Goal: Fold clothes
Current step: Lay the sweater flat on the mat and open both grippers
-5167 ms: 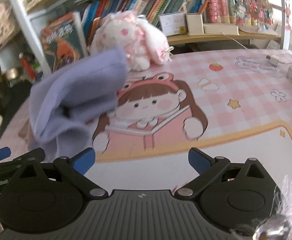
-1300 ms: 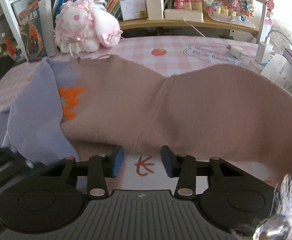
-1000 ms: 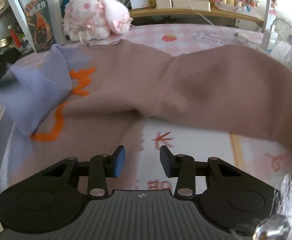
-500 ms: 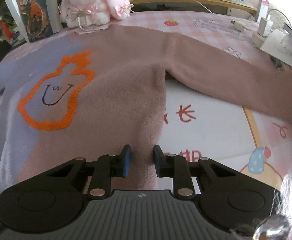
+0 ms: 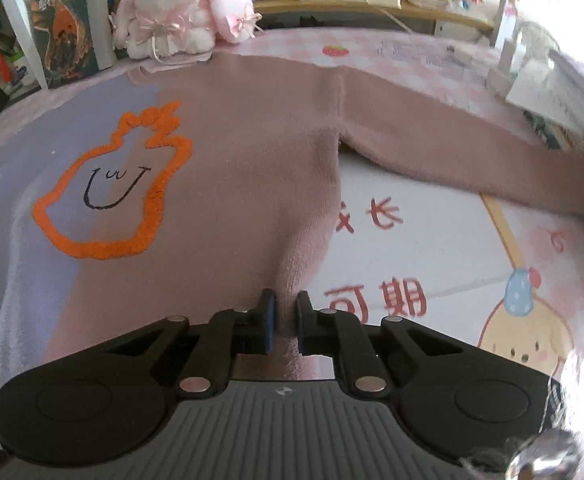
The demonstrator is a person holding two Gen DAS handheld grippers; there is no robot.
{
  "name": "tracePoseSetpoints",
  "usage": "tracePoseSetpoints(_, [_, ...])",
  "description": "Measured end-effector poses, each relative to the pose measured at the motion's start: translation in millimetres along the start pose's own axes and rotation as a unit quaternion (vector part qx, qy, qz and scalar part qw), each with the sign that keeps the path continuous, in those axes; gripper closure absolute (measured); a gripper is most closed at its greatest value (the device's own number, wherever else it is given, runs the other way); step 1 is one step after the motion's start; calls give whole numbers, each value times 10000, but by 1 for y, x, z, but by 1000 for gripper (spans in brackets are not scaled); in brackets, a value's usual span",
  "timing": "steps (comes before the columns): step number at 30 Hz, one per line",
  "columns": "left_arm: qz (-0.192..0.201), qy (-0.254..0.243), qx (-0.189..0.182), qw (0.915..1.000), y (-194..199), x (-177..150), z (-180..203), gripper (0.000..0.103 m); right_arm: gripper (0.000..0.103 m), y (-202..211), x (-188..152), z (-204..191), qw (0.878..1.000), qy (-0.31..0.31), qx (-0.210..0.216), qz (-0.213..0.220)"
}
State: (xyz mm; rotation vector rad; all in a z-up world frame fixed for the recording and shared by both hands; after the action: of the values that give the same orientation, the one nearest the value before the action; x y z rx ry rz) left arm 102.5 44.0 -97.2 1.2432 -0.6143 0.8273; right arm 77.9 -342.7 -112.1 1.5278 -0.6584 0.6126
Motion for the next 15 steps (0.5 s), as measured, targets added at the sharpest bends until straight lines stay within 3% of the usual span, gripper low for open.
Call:
tracePoseSetpoints(3, [-146,35,-53,9999,-2,-16,13,55,94,-8,6,-4,9991,297,-144,266])
tracePoseSetpoints(6, [-363,-258,12,9990,-6,-27,22,55,93,-15,12,-3,9982,404,-248,375])
tracePoseSetpoints(8, [-295,-446,111,9985,-4,-30,27,56,92,-17,15,-1,9981,391,-283,381])
tracePoseSetpoints(9, [-287,-526,161,9981,-4,-32,29,59,90,-18,17,0,9981,385,-301,384])
tracePoseSetpoints(11, [-273,-665,189,9972,-4,-34,33,78,89,-14,14,3,9987,268,-271,335])
tracePoseSetpoints(12, [-267,-723,161,9969,-4,-35,36,100,88,-8,9,6,9992,153,-220,282])
tracePoseSetpoints(15, [-273,-664,148,9973,-3,-32,33,100,88,8,-7,6,9999,-55,-49,148])
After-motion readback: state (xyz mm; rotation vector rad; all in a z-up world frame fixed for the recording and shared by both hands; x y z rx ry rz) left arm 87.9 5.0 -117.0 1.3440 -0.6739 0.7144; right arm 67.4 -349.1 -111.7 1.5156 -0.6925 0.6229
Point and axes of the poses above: each gripper's, at about its wrist camera, not at the fingertips, and y roughly against the way its jaws point, z to its right, x to its top, the point moved 9 cm from there along -y, roughly the way its jaws point, and after that the axes turned 13 degrees about z, right-handed, at the moved point
